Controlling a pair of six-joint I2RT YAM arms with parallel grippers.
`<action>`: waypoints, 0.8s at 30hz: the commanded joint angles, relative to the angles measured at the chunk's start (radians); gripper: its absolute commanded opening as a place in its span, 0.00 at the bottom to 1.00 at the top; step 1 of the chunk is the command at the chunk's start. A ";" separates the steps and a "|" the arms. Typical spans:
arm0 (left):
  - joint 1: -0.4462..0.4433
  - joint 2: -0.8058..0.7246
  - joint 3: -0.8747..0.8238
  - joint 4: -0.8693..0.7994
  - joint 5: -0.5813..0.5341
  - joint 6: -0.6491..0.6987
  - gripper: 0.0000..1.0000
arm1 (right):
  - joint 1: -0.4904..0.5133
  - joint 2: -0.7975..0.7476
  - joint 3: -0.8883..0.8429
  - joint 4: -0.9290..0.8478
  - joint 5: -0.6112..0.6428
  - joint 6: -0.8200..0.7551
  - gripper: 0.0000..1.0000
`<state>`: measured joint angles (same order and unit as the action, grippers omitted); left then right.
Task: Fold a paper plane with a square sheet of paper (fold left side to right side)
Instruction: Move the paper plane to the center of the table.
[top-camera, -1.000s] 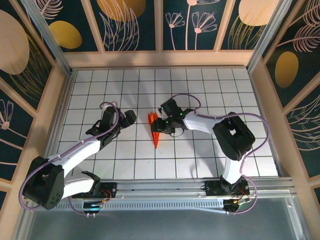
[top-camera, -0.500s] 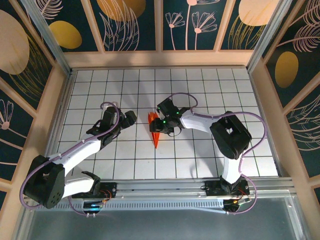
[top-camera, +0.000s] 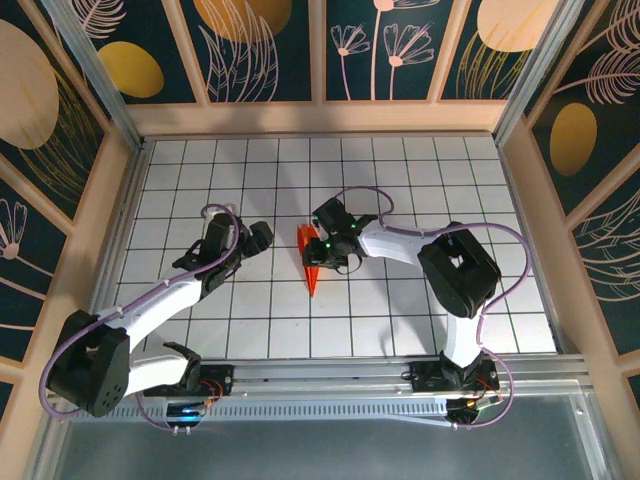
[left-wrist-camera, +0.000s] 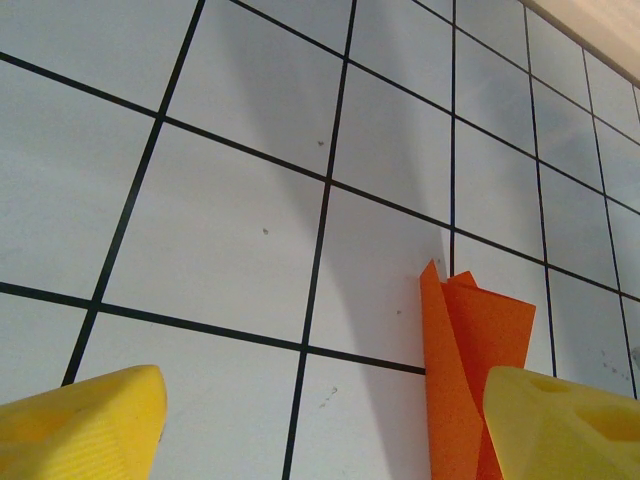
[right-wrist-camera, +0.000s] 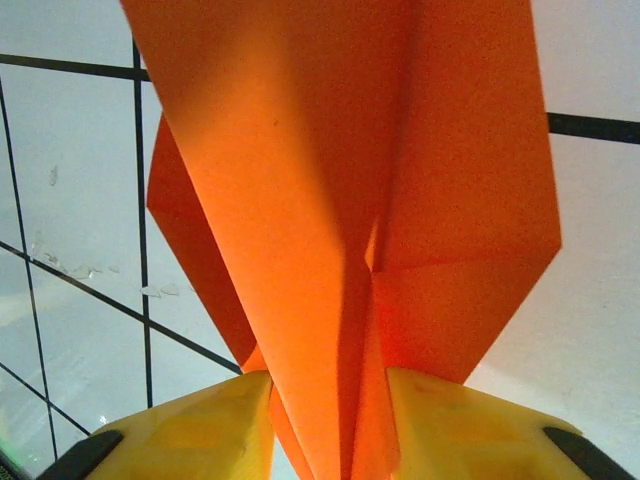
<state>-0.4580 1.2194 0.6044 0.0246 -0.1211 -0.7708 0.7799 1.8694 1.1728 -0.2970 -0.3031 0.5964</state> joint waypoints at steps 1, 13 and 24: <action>0.005 0.012 0.012 -0.012 -0.014 0.017 0.83 | 0.010 0.024 0.037 -0.035 0.034 -0.016 0.31; 0.006 0.011 0.009 -0.011 -0.015 0.016 0.83 | 0.038 0.075 0.116 -0.129 0.131 -0.027 0.27; 0.006 0.006 0.005 -0.012 -0.018 0.016 0.83 | 0.056 0.111 0.148 -0.152 0.153 -0.017 0.23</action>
<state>-0.4580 1.2251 0.6044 0.0242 -0.1215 -0.7708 0.8215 1.9591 1.2900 -0.4099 -0.1787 0.5819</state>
